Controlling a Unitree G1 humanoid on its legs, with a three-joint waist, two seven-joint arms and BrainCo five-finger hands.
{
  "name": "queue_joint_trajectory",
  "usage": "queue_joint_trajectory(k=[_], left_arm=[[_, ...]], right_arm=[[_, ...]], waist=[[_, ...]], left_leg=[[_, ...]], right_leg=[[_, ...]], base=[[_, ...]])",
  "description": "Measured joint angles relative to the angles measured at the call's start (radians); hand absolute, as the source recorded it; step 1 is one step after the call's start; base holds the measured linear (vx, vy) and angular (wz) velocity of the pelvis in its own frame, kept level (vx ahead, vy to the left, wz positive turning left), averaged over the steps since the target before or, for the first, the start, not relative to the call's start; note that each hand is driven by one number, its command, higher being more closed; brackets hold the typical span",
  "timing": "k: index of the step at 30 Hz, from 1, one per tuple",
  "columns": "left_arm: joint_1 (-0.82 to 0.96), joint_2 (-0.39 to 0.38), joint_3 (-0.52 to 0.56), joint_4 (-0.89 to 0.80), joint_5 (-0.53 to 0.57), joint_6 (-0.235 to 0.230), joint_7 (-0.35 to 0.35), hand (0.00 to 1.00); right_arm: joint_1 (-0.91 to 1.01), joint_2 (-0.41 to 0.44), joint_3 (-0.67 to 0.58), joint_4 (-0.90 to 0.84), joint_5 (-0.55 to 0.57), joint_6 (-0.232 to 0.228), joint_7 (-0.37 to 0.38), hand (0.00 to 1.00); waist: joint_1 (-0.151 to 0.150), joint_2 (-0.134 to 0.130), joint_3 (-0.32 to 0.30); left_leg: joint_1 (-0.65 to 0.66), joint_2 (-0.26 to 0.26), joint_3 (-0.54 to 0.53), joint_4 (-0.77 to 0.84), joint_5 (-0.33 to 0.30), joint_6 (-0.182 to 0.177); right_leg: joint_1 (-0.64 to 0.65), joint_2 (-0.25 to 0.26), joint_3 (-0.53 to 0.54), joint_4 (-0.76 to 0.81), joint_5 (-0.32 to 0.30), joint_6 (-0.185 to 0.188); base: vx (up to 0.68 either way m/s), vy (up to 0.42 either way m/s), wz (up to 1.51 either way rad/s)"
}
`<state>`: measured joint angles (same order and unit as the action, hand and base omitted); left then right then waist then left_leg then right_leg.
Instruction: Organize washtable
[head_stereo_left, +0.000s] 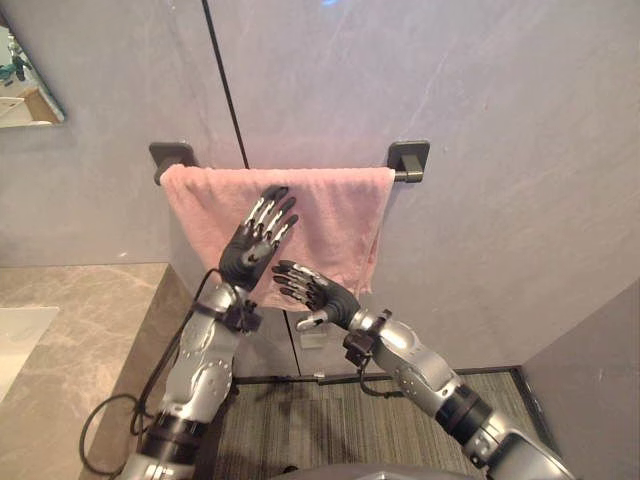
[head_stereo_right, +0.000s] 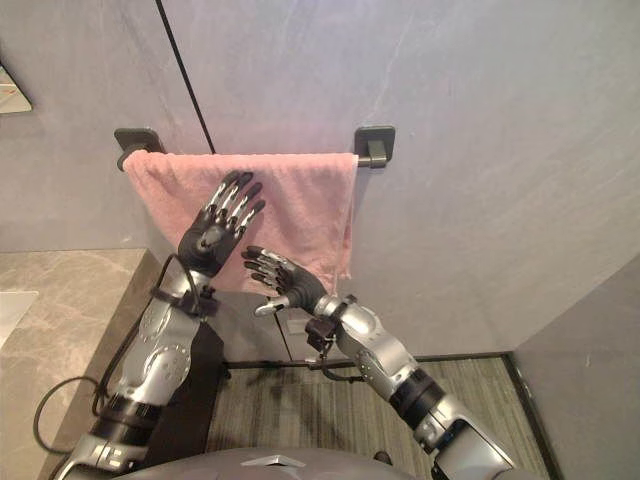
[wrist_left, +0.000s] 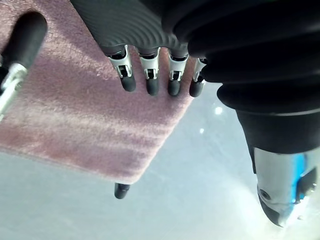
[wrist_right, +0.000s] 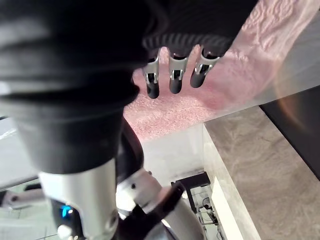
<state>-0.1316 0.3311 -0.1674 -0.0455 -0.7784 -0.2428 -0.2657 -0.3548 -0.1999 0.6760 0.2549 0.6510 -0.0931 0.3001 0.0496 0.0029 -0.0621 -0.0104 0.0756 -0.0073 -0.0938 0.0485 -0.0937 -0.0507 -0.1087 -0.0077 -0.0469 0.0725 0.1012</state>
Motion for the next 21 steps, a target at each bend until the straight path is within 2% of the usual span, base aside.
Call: queue_joint_trajectory(k=[7, 12, 18, 21], left_arm=[[-0.118, 0.0, -0.011, 0.104, 0.0, 0.0, 0.066, 0.0], [-0.151, -0.003, 0.015, 0.104, 0.0, -0.002, 0.11, 0.0], [-0.137, -0.008, 0.101, 0.104, 0.001, -0.006, 0.131, 0.0], [-0.088, -0.017, 0.162, 0.104, 0.004, -0.006, 0.133, 0.0]], right_arm=[[-0.145, 0.06, -0.054, 0.154, 0.038, 0.003, -0.089, 0.0], [-0.179, 0.061, -0.26, 0.189, 0.04, -0.003, -0.184, 0.0], [-0.146, 0.049, -0.422, 0.17, 0.044, -0.011, -0.204, 0.0], [-0.069, 0.044, -0.548, 0.133, 0.044, -0.013, -0.226, 0.0]], waist=[[0.002, 0.015, 0.02], [0.006, 0.014, 0.047], [-0.009, 0.009, 0.062], [-0.011, 0.008, 0.073]], left_leg=[[0.001, 0.001, 0.002, 0.0, 0.0, 0.0], [-0.003, 0.001, 0.008, 0.0, 0.0, 0.0], [-0.001, 0.001, 0.022, 0.0, -0.001, 0.0], [0.0, 0.001, 0.025, 0.0, -0.002, 0.002]], right_leg=[[0.0, 0.002, 0.002, 0.0, 0.002, -0.001], [-0.013, 0.002, 0.008, 0.0, 0.003, -0.002], [-0.018, 0.004, 0.02, -0.002, 0.003, -0.002], [-0.018, 0.003, 0.023, -0.003, 0.004, -0.001]], base=[[0.0, 0.0, 0.0], [0.0, 0.0, -0.02], [0.02, -0.005, -0.06], [0.0, 0.001, -0.01]])
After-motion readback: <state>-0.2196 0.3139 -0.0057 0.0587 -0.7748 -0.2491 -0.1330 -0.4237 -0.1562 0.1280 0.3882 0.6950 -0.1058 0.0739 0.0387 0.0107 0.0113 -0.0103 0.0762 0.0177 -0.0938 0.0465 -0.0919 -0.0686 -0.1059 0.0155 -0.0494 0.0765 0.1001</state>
